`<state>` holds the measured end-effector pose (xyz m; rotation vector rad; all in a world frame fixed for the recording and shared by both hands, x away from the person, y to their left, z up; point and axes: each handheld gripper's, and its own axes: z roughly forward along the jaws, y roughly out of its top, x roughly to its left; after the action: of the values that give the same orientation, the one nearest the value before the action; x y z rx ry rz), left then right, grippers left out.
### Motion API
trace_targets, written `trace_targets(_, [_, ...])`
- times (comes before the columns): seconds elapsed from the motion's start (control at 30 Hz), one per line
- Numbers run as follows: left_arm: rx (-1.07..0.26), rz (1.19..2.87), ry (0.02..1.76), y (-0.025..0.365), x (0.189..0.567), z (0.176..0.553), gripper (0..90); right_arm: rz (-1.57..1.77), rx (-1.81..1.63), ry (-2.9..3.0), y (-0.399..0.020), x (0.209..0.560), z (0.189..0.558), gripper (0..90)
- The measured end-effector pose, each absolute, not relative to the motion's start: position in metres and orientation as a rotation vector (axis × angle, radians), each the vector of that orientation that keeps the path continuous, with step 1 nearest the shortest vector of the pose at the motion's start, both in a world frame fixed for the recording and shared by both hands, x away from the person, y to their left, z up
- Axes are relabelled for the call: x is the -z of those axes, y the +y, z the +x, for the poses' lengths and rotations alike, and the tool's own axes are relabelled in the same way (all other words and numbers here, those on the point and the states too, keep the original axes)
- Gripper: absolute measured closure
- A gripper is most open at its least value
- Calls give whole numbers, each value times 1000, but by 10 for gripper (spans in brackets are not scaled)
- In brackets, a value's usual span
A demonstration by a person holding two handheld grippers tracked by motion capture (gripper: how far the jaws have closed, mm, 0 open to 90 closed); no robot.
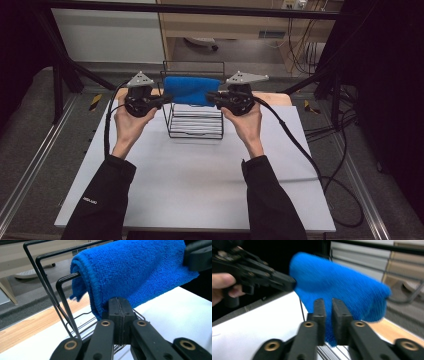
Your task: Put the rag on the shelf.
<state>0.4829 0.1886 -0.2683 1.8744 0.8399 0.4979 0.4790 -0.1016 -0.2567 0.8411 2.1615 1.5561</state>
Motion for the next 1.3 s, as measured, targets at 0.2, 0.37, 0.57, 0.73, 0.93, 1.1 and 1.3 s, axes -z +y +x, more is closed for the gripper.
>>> trace_targets(0.2, [-493, 1871, 840, 187, 274, 486, 899, 909, -1484, 2153, -109, 273, 486, 900])
trace_targets(0.37, [-499, 1860, 841, 187, 276, 489, 899, 934, -1471, 2129, -113, 281, 494, 900])
trace_targets(0.57, [-499, 1859, 821, 187, 275, 485, 897, 896, -1492, 2124, -115, 279, 489, 861])
trace_targets(0.73, [-491, 1849, 819, 192, 272, 478, 837, 881, -1530, 2110, -121, 271, 479, 791])
trace_targets(0.93, [-486, 1869, 824, 198, 272, 467, 680, 859, -1513, 2109, -134, 261, 465, 657])
trace_targets(1.1, [-477, 1894, 833, 205, 277, 459, 557, 877, -1512, 2095, -148, 256, 454, 514])
trace_targets(1.3, [-462, 1905, 866, 216, 287, 450, 436, 919, -1517, 2082, -164, 256, 444, 364])
